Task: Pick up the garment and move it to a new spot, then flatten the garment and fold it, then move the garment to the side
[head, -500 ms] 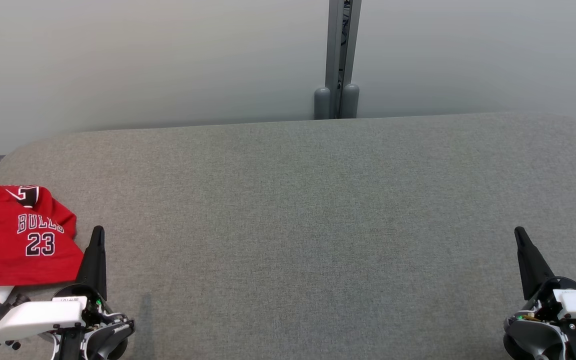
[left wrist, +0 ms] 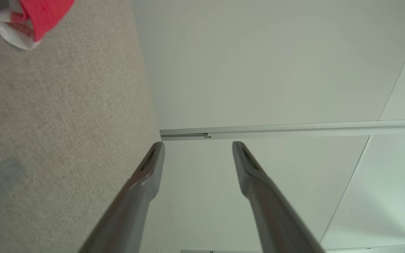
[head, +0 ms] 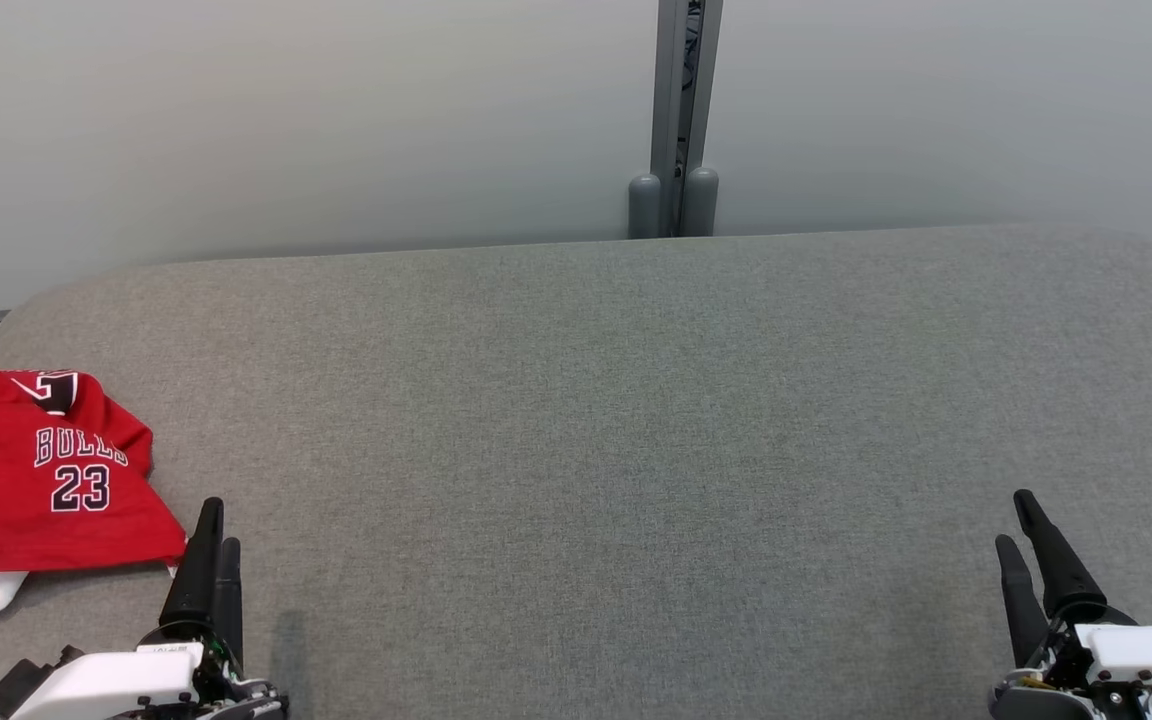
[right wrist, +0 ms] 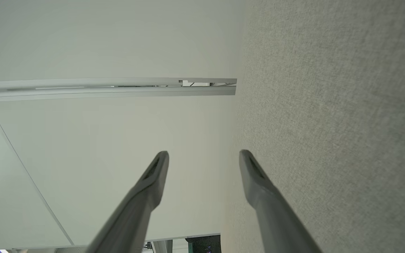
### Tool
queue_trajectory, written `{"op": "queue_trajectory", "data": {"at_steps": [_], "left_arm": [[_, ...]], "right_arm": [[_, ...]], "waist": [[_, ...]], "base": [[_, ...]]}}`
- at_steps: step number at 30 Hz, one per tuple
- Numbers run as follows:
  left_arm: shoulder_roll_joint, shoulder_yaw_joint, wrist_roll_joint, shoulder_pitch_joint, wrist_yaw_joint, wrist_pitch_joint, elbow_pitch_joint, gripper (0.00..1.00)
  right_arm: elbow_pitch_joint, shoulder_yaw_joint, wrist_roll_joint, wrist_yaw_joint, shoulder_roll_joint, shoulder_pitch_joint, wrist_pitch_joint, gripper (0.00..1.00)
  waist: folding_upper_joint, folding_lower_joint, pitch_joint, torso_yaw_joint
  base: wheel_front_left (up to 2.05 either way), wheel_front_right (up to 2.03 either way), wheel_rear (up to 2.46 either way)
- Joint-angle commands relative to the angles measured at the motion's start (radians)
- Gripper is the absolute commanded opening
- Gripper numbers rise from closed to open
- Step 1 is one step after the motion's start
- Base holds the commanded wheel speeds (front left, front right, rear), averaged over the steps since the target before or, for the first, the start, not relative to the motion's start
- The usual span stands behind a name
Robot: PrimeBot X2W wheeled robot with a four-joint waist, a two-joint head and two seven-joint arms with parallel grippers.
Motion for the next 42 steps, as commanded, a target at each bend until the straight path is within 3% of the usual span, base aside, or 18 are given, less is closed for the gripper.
{"op": "queue_trajectory", "data": {"at_steps": [1, 7, 23, 42], "left_arm": [[0.014, -0.003, 0.032, -0.025, -0.002, -0.011, -0.012, 1.00], [0.016, -0.004, 0.136, -0.028, -0.002, -0.035, -0.009, 1.00], [0.015, -0.015, 0.504, -0.015, 0.022, -0.105, 0.003, 1.00], [0.018, -0.034, 0.811, -0.014, 0.048, -0.177, 0.027, 1.00]], "right_arm": [[-0.020, 0.010, -0.022, 0.000, -0.018, -0.025, -0.014, 1.00], [-0.011, 0.026, -0.101, 0.000, -0.033, -0.034, -0.039, 1.00], [-0.003, 0.042, -0.448, 0.001, -0.033, -0.030, -0.110, 1.00], [0.018, 0.052, -0.751, 0.001, -0.025, -0.030, -0.182, 1.00]], "waist": [[0.0000, 0.0000, 0.000, 0.000], [0.0000, 0.0000, 0.001, 0.000], [0.0000, 0.0000, -0.002, -0.003], [0.0000, 0.0000, -0.002, -0.002]], "base": [[0.00, 0.00, 0.00], [0.00, 0.00, 0.00], [0.00, 0.00, 0.00], [0.00, 0.00, 0.00]]}}
